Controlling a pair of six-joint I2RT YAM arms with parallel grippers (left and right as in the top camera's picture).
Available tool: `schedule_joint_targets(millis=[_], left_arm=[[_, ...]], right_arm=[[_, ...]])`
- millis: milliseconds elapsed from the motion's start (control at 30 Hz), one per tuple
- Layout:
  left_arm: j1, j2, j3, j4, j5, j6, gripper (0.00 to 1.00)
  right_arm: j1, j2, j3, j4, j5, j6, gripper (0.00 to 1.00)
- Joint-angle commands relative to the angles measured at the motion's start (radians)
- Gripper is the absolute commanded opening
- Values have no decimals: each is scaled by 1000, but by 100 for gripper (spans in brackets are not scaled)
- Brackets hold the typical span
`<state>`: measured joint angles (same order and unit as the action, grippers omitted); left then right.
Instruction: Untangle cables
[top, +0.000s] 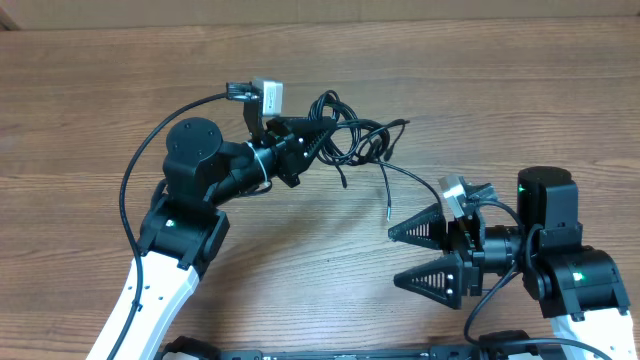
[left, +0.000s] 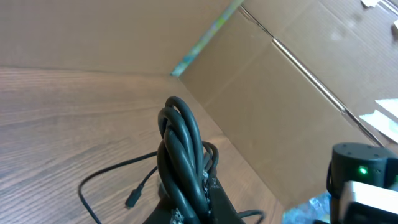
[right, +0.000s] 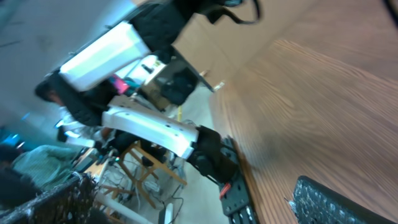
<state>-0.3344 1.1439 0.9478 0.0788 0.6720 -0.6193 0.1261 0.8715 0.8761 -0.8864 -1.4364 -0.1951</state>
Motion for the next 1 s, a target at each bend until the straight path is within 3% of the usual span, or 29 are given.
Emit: schedule_joint_targets(millis=[0,133,200,300,400,600,633,700,767,833,900,967], left_arm=[[-3,-5,10,26,-16,-14,4],[-9,-5,10,-27,191,57,4],[-10,-5,10,-112,329,119,4],[-16,-5,10,-203,408,189,4],[-47,-5,10,-254,414,217,4],[-158,-10,28,-318,280,237,4],[-172,-10,42,-356,242,258,4],[-234,-10,149,-593,51,388,4],[-298,-10,286,-816,-146,510,4],[-342,-10,391,-941,-266,579,4],[-381,-10,490,-1028,-308,663,4],[-402,-10,544,-1042,-236,743,4]], right_arm=[[-3,-2,17,44,-92,-19,100],[-4,-2,17,193,-37,8,100],[-4,-2,17,391,150,235,100],[-4,-2,18,582,222,365,100],[-4,-2,18,635,316,436,100],[-4,-1,25,532,457,423,100],[-4,-1,31,517,471,423,100],[-3,6,84,417,535,376,100],[-3,32,188,251,631,294,100],[-3,67,292,115,698,224,100],[-3,123,422,-53,724,90,100],[-3,190,540,-235,716,-90,100]])
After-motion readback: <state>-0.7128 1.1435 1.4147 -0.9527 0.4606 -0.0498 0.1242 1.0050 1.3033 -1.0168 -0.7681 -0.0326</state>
